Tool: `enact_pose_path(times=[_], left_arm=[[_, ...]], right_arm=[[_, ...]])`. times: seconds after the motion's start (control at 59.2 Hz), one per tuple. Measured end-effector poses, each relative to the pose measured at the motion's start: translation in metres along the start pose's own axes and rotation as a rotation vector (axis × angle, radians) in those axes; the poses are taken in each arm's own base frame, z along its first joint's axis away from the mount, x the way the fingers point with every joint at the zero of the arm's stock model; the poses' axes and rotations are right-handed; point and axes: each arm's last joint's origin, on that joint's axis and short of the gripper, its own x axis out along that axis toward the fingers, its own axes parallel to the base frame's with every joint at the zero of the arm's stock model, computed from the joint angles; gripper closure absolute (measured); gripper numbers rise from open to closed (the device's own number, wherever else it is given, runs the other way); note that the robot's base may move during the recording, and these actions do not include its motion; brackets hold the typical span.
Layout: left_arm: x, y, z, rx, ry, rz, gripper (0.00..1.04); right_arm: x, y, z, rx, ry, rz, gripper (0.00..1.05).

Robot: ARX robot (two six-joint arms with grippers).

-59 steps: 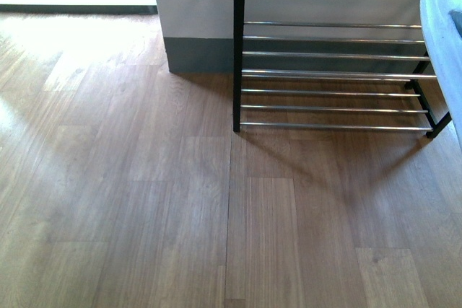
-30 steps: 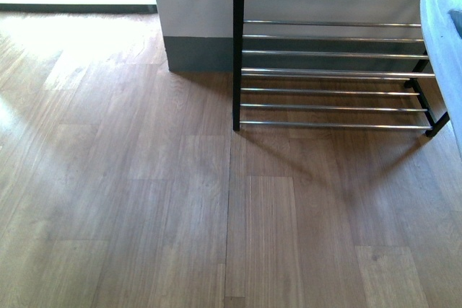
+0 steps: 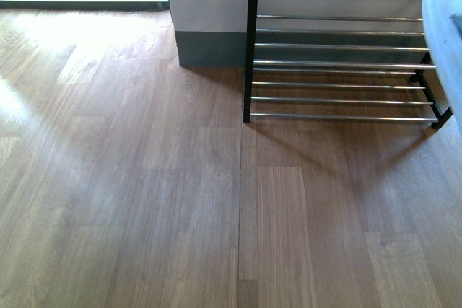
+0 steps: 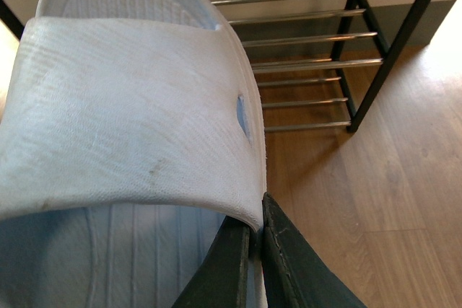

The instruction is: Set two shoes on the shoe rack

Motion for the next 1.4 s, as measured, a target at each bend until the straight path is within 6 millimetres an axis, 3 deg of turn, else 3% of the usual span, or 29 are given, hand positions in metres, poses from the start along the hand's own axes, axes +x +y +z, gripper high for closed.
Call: enact_pose_path(times=[1.403], left_arm=[[0.0,0.0,-0.0001,0.0,0.002,0.002,1.03]], right_arm=[[0.0002,0.0003,0.0003,0.007,0.0,0.005,1.03]])
